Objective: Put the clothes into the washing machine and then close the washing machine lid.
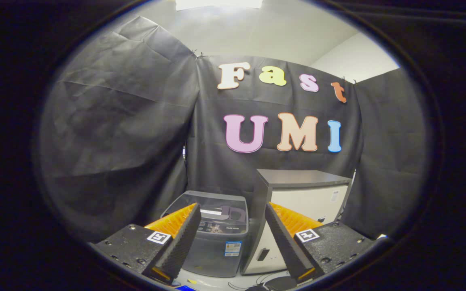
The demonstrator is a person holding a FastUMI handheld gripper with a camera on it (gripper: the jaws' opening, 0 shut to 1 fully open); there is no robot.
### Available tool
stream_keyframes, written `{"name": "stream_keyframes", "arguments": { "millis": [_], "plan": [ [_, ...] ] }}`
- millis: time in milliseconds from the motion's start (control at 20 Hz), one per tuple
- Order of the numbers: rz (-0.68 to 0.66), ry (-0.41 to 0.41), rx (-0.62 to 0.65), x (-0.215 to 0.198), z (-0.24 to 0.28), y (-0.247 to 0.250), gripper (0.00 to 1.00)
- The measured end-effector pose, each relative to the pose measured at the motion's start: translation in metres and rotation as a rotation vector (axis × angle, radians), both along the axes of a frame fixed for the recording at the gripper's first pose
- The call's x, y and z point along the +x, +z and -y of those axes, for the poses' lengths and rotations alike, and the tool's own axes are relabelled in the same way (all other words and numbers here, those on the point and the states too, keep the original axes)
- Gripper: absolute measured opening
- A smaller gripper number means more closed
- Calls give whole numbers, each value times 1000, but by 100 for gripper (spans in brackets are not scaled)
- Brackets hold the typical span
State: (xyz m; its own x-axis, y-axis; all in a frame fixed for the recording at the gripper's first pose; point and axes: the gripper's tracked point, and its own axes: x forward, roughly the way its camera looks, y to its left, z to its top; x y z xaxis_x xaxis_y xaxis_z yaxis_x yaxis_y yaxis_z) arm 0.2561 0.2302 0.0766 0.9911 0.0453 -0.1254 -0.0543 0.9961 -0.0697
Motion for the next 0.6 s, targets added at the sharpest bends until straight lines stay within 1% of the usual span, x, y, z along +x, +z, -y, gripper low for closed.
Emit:
{"name": "stream_keyframes", "arguments": {
  "millis": [300,600],
  "plan": [
    [4,-9,14,-1,2,6,97],
    [18,-34,27,-5,16,9,97]
  ]
}}
